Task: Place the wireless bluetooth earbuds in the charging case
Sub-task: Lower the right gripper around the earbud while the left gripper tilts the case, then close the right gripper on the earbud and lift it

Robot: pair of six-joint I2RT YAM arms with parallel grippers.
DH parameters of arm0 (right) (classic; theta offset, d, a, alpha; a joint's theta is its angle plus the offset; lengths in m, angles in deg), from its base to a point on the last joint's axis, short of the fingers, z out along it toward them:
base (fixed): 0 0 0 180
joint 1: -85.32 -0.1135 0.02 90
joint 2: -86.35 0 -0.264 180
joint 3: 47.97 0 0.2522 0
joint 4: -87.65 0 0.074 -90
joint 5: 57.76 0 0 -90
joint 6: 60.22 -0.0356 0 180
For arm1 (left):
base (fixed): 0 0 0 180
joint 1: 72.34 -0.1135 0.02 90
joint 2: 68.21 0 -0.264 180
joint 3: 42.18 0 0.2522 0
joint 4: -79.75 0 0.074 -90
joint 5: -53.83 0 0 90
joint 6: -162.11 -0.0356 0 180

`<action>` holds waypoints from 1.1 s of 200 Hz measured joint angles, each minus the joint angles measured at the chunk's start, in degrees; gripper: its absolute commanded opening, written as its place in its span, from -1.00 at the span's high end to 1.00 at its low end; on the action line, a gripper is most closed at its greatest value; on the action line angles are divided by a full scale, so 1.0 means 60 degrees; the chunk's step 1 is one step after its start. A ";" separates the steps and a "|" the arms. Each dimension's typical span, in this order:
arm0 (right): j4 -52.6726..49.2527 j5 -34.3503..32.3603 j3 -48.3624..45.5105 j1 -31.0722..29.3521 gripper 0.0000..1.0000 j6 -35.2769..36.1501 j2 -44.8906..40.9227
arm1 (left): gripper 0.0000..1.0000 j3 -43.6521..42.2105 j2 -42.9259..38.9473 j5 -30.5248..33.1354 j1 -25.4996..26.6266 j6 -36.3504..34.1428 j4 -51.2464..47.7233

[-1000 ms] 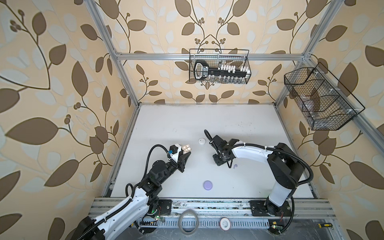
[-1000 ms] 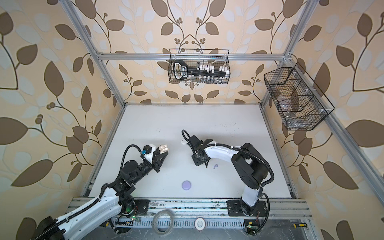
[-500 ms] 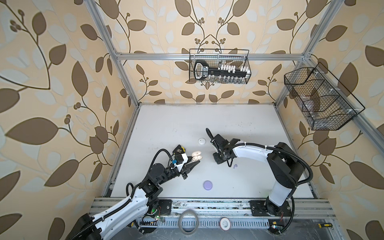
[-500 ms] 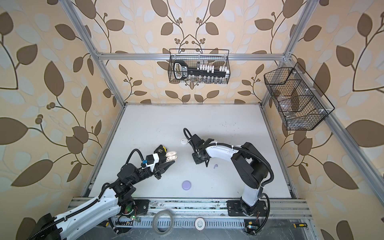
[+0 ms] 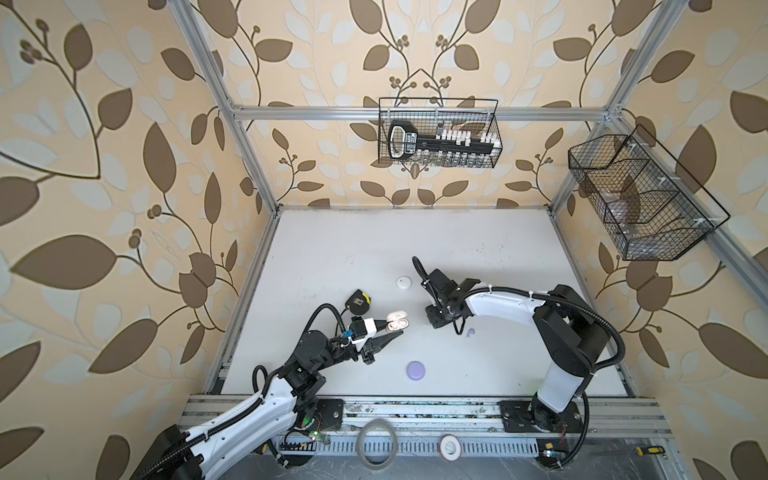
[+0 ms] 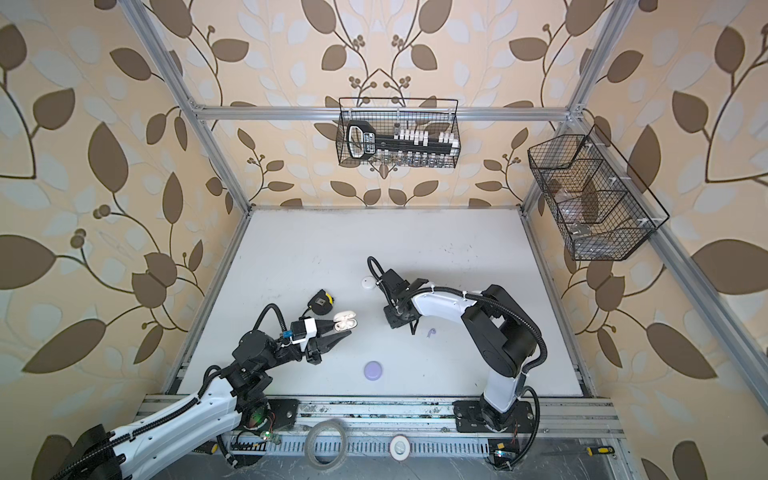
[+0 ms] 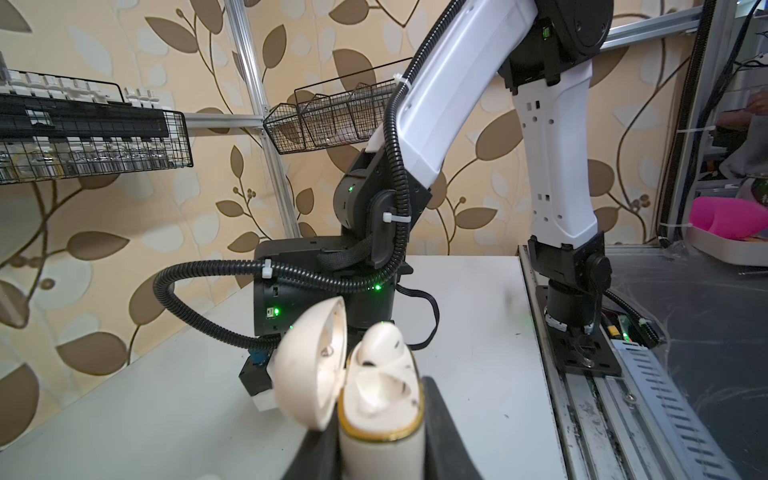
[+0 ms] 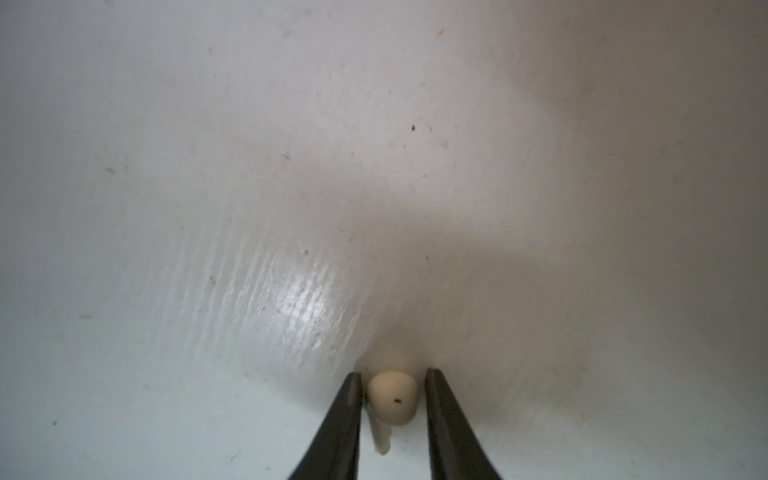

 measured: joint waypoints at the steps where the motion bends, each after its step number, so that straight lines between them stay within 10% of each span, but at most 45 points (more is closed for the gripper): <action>1: 0.0000 -0.0004 0.0000 0.0000 0.45 0.0000 0.0000 | 1.00 0.0000 0.0000 0.0000 0.0004 0.0000 0.0000; 148: 0.0393 0.0127 -0.0499 0.0000 0.72 -0.0412 -0.0426 | 1.00 -0.0025 -0.0131 -0.0102 0.0044 -0.0087 0.0029; 220: 0.1242 -0.0619 -0.1887 -0.0780 0.79 -0.1679 -0.5424 | 1.00 -0.0146 -0.0131 -0.0087 0.0047 -0.0066 0.0248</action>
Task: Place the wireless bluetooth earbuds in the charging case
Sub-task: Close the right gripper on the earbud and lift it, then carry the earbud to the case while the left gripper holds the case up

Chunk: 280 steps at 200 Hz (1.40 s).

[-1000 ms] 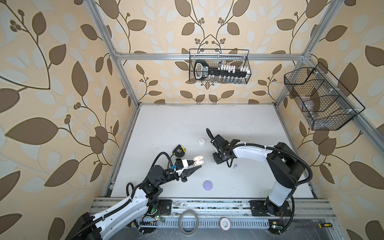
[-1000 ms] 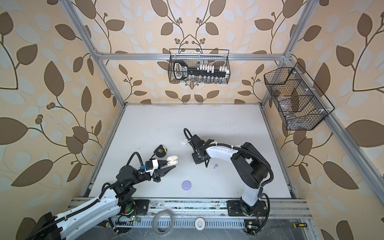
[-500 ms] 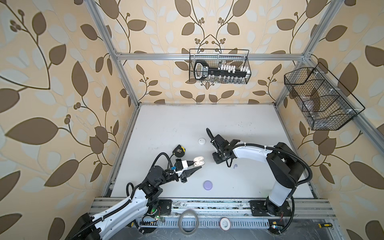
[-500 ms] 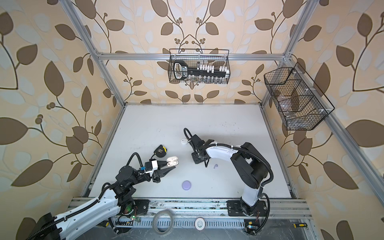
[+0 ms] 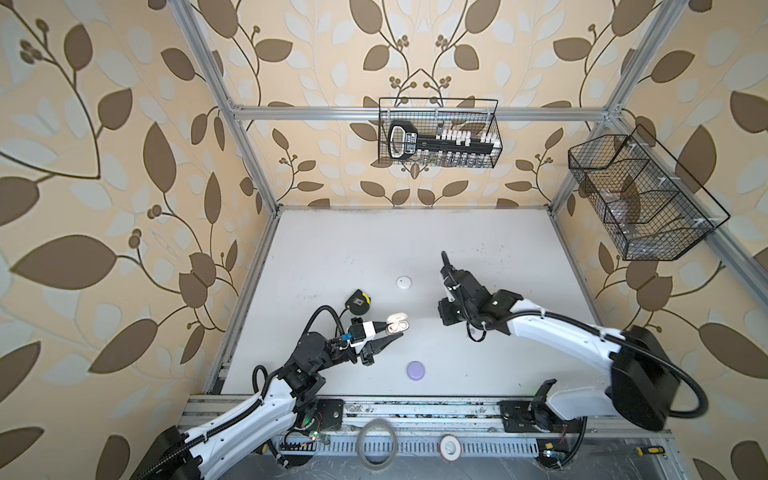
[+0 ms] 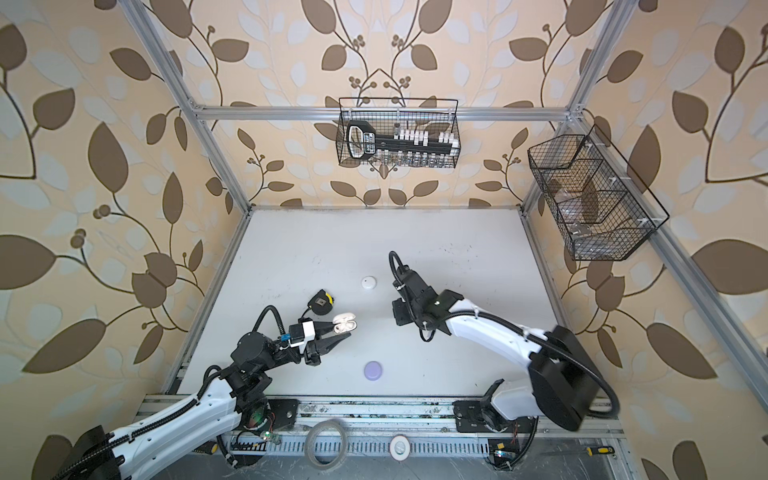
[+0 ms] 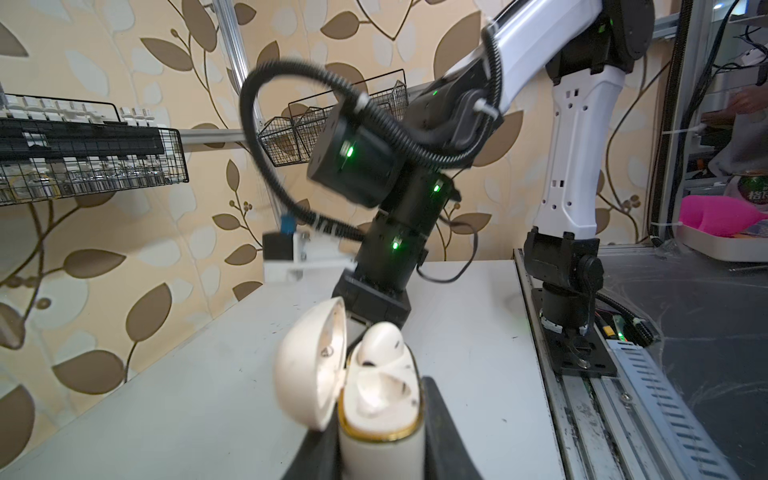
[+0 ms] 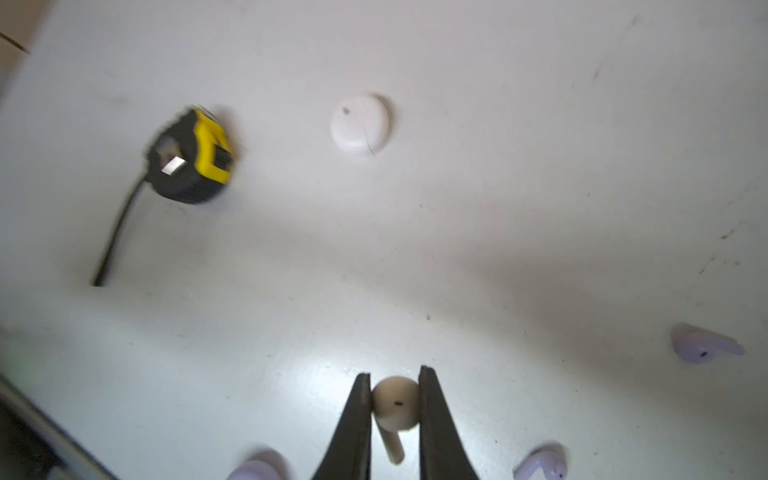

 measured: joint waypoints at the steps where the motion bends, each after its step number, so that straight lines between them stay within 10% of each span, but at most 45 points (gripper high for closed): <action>1: 0.0044 -0.0044 -0.0011 -0.0066 0.79 -0.0036 -0.0117 | 1.00 -0.0004 0.0000 0.0000 0.0000 0.0000 0.0000; 82: 0.3515 -0.3450 -0.0667 -0.4062 0.85 0.0317 -0.3723 | 1.00 0.0106 0.0743 0.1672 0.0058 0.0907 0.1002; 155: 0.6980 -0.3264 -0.1224 -0.4251 0.88 0.1668 -0.3450 | 1.00 0.1060 0.4240 0.1654 0.0058 -0.1628 0.4095; 280: 0.9358 -0.1749 -0.1355 -0.4269 0.97 0.2557 -0.1767 | 1.00 0.1508 0.3665 0.1319 0.0058 -0.2350 0.4408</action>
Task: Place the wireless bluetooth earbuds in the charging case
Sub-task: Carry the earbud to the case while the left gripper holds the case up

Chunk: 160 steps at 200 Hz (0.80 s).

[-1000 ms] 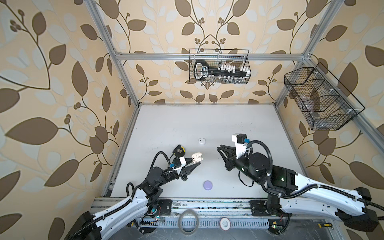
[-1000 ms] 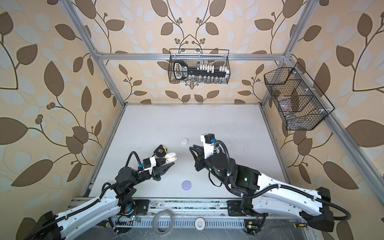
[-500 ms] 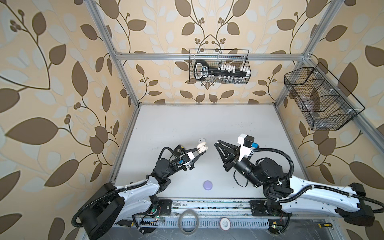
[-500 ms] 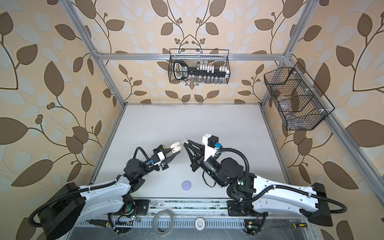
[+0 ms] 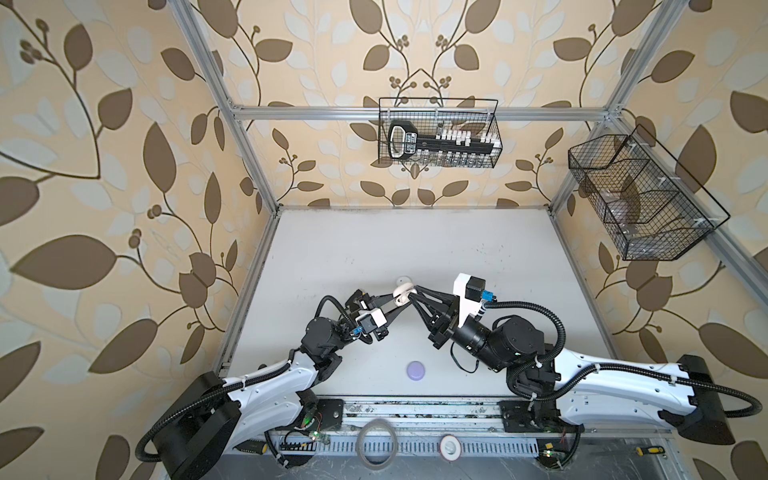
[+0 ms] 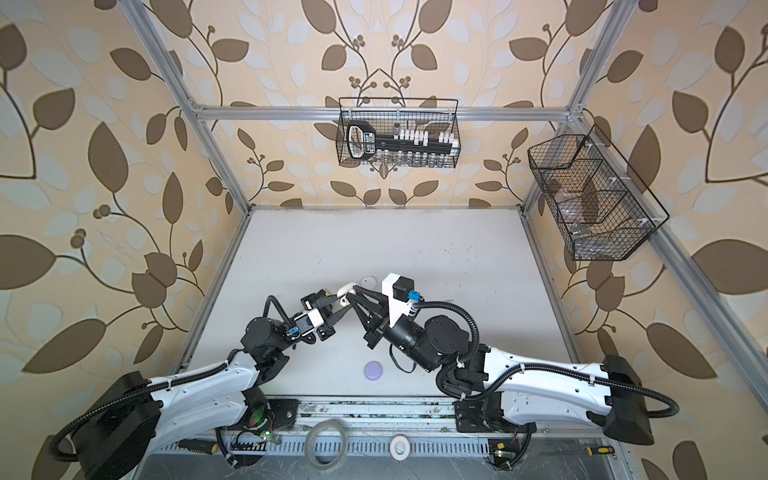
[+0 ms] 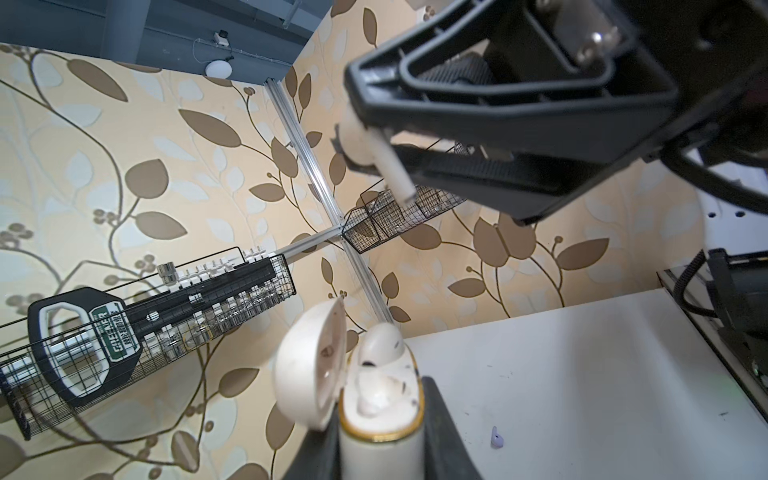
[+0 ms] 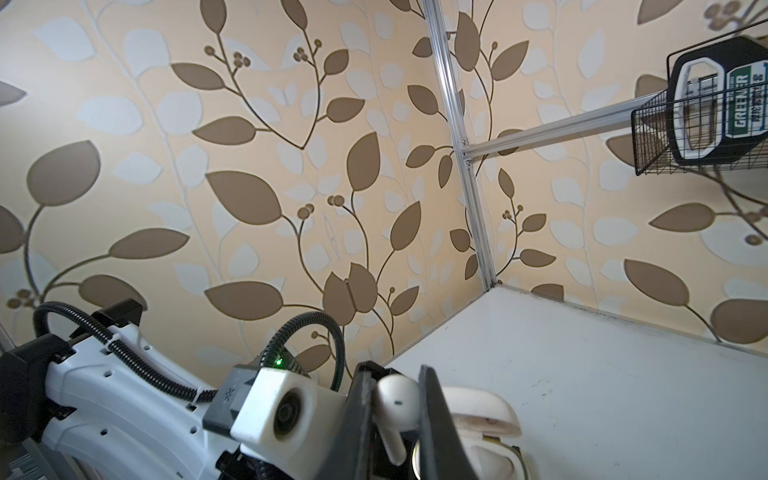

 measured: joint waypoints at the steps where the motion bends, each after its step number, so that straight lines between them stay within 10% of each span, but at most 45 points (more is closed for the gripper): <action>1: 0.0022 0.0004 0.0000 0.0000 0.97 0.0007 0.0022 | 1.00 0.0004 -0.0018 0.0015 0.0000 0.0015 -0.0018; 160: 0.1628 -0.0011 0.0069 0.0608 0.89 0.0324 0.1351 | 1.00 0.0477 -0.0834 0.1202 0.0000 0.2342 -0.1169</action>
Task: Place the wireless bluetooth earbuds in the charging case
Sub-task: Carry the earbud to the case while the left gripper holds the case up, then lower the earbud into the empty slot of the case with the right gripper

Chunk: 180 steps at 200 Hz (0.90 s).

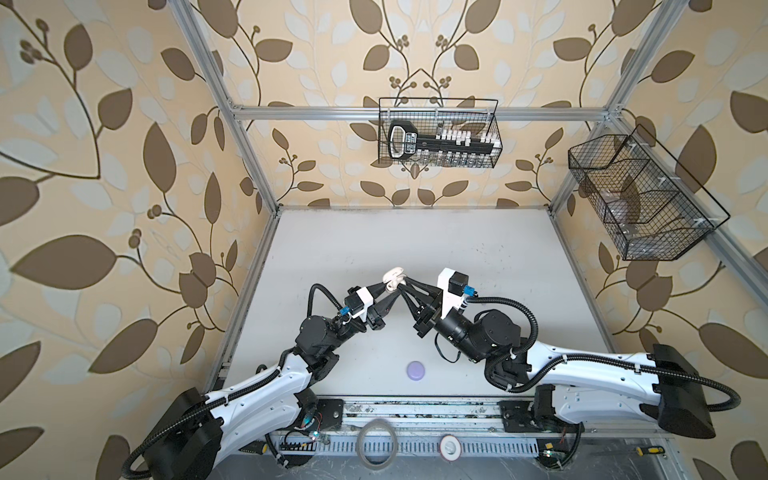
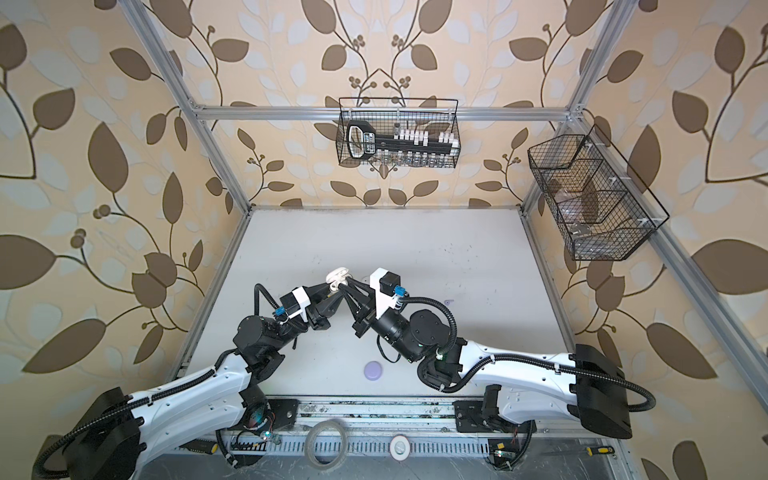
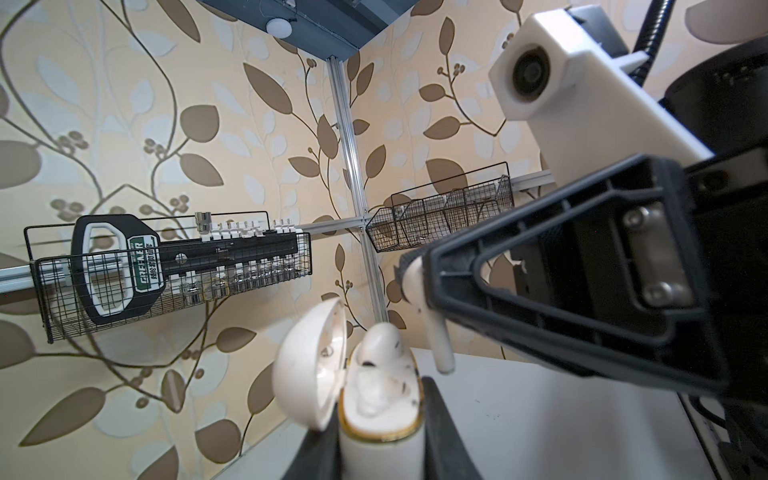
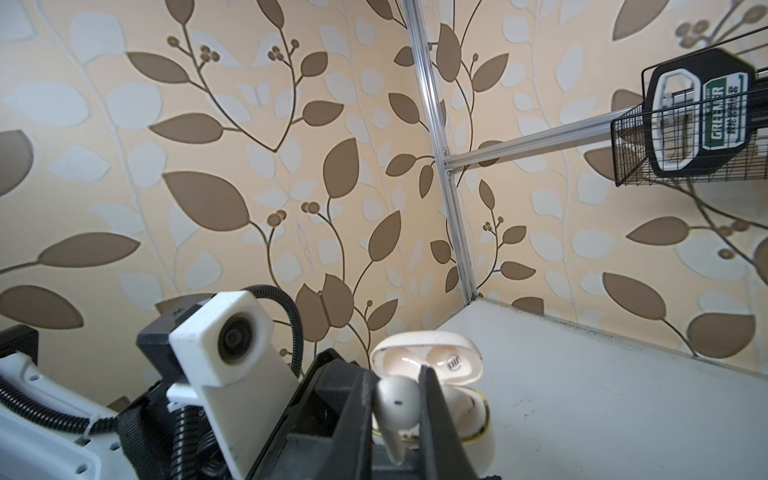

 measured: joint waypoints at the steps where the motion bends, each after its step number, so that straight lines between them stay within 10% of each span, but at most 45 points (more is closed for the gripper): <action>1: 0.0000 0.0004 0.0004 0.0004 0.89 -0.0004 0.0000 | 1.00 0.0000 0.0000 0.0000 0.0000 0.0011 0.0000; 180: 0.0310 0.0335 0.0721 0.0237 0.94 -0.0204 0.1180 | 1.00 0.0000 -0.0331 0.0259 0.0062 0.0492 -0.0495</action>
